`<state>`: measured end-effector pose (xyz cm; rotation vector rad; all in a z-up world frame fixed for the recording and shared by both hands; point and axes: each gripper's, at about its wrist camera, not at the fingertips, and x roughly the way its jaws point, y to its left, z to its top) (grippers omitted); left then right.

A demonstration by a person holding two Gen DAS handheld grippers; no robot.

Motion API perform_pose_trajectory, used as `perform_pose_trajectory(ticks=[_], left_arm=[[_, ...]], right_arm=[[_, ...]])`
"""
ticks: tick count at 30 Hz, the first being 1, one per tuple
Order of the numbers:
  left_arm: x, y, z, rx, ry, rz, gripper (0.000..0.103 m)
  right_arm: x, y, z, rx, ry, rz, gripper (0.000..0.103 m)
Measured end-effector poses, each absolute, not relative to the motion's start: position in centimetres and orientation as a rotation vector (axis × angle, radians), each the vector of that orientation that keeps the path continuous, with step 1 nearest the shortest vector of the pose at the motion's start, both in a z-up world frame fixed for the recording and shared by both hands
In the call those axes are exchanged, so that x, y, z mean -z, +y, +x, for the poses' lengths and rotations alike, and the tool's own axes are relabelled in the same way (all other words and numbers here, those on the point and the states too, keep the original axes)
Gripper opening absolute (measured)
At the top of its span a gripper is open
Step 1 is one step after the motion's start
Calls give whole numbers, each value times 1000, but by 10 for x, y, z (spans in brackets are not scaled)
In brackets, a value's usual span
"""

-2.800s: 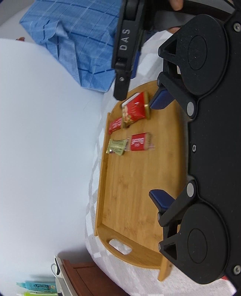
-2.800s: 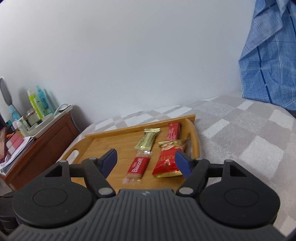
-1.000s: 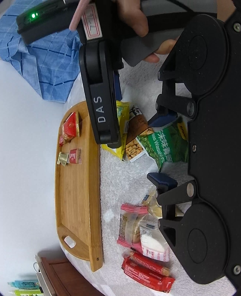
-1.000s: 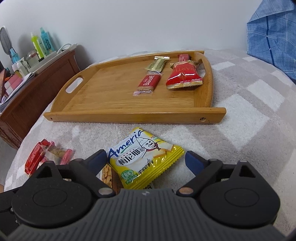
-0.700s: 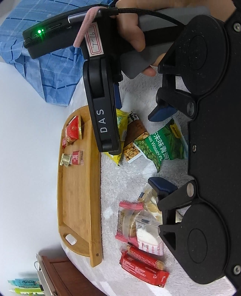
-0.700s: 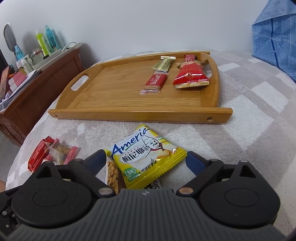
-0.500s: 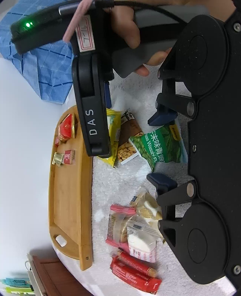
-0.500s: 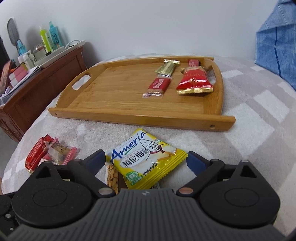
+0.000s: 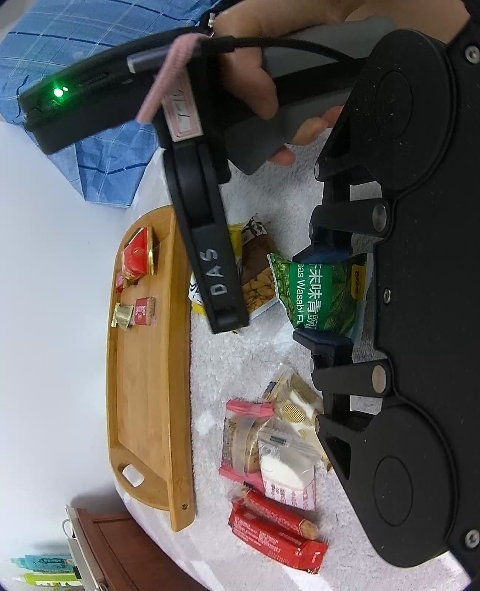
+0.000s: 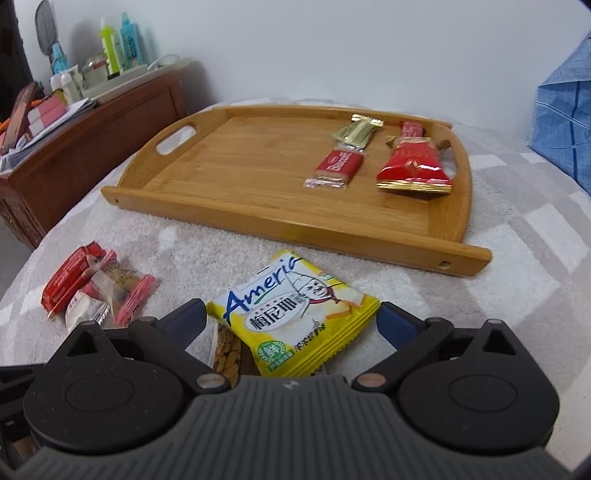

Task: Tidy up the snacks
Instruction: 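Grasp the green wasabi pea bag with the left tool while the right tool grasps the yellow biscuit packet, then carry the green bag and yellow packet over the bamboo tray with both tools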

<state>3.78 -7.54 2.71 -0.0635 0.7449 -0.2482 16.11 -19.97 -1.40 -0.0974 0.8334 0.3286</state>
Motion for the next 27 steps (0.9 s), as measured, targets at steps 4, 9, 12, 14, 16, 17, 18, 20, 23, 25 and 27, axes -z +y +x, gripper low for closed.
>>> perform_pose_trajectory(ticks=[4,9,12,14,16,17,18,20,23,25,27], left_arm=[[-31,-72,35,237,729,-57,34],[-36,-63,33,209,719,-64,34],[-42,-55,35,186,704,-79,34],[-46,-51,37,173,692,-89,34],[-51,-46,38,159,677,-94,34],[-53,-45,40,153,671,-95,34],[-54,-43,41,148,665,-97,34],[-58,-39,45,140,657,-106,34],[-64,-37,53,131,641,-112,34],[-68,-36,62,127,630,-110,34],[-72,-35,71,121,618,-111,34]], right_arm=[[14,-195,157,-337,818,-129,75],[9,-199,151,-360,801,-87,37],[7,-201,148,-357,783,-72,24],[4,-202,145,-354,762,-61,19],[1,-205,143,-346,739,-47,16],[-1,-207,141,-343,726,-31,15],[-4,-210,140,-337,707,-11,14],[-11,-216,136,-312,650,19,10],[-20,-226,131,-284,564,63,3],[-25,-232,133,-278,540,92,2],[-27,-235,138,-269,539,114,2]])
